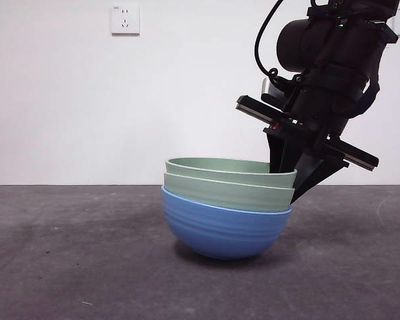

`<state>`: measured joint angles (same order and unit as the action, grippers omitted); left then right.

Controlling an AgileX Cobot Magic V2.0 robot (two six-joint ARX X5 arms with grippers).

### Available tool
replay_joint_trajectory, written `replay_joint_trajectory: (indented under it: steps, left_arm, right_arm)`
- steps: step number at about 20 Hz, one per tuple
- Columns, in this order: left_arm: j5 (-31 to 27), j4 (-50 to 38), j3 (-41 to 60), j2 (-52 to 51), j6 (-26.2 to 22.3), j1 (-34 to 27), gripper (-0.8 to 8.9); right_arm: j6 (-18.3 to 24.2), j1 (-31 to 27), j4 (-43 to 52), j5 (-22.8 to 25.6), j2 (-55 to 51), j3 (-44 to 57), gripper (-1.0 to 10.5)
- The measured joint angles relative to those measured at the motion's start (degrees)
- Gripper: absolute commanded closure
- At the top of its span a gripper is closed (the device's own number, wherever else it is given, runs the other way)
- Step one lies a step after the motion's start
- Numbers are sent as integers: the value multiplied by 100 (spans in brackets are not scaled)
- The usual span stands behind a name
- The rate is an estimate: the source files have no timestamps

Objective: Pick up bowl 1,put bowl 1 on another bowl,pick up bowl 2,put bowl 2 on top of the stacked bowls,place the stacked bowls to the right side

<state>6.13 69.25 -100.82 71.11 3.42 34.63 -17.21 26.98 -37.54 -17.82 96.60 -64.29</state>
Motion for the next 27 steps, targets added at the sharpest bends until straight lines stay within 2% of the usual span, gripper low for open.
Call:
replay_joint_trajectory:
  steps: [5,9,17,22,27]
  left_arm:
    - [-2,0,-2,0,-7,0,463]
    - [-2,0,0,0,-87,0,463]
    - [0,114,-2,0,-136,0,463]
    - [0,120,0,0,-136,0,468]
    - [0,264,0,0,-136,0,468]
  right_arm:
    - [4,0,186,-238,-20,0,964]
    - [9,-216,184,-236,-494,-15,964]
    - [341,-1504,166,643,-647,-201,964]
    - [476,-2065,339,649,-278,-225,964]
    - [529,-2157,496,640,76,-225,964]
